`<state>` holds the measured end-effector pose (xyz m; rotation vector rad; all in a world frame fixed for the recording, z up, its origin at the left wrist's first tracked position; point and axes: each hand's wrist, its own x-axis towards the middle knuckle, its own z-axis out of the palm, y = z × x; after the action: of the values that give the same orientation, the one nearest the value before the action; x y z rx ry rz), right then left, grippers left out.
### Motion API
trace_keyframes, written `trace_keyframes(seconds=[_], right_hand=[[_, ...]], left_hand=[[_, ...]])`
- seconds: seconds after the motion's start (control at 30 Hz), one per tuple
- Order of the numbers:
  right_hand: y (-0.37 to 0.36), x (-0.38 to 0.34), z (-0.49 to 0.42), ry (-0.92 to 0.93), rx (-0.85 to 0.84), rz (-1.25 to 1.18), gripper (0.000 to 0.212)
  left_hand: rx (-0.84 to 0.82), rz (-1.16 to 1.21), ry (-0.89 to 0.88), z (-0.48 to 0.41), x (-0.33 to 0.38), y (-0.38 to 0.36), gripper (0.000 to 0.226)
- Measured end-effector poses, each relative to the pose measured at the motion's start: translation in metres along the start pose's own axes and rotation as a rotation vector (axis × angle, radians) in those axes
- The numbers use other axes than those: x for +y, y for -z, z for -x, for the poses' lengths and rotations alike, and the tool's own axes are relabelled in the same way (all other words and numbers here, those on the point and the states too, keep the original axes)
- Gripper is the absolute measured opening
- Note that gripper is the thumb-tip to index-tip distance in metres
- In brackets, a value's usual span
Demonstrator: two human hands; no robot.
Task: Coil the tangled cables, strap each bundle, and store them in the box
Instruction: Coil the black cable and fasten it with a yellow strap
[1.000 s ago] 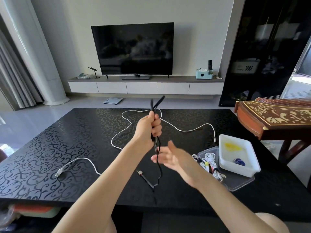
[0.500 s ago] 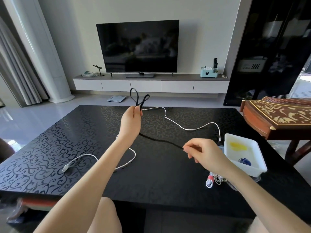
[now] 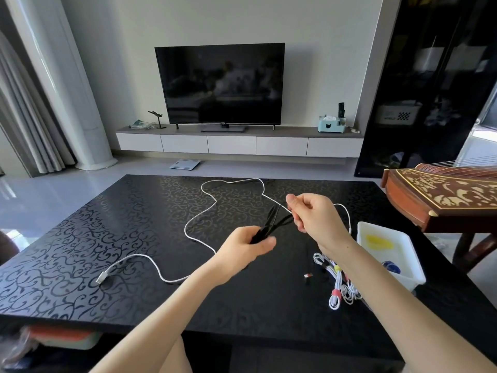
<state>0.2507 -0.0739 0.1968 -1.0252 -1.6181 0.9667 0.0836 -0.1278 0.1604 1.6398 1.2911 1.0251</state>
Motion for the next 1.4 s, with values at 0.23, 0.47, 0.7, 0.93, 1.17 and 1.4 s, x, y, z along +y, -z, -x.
trace_keyframes(seconds=[0.23,0.47,0.7,0.93,1.17,1.4], right_hand=[[0.022,0.008,-0.002,-0.072,-0.262,-0.058,0.013],[0.026,0.004,0.005,0.303,-0.124,0.985,0.017],[0.004,0.003,0.006,0.038,-0.03,0.334,0.022],[-0.009,0.008,-0.002,-0.058,0.026,0.103,0.026],[-0.011,0.012,-0.002,-0.055,0.032,0.129,0.025],[-0.012,0.01,-0.003,-0.09,0.029,0.093,0.025]], left_hand=[[0.035,0.017,0.087,0.0,-0.01,0.01,0.037],[0.028,0.003,0.147,-0.003,-0.02,0.013,0.036],[0.05,0.23,0.107,-0.007,-0.013,-0.002,0.045],[0.0,0.563,0.171,-0.009,-0.007,-0.017,0.027],[-0.008,0.435,0.152,-0.008,0.001,-0.019,0.028],[0.005,0.435,0.191,-0.012,0.007,-0.024,0.028]])
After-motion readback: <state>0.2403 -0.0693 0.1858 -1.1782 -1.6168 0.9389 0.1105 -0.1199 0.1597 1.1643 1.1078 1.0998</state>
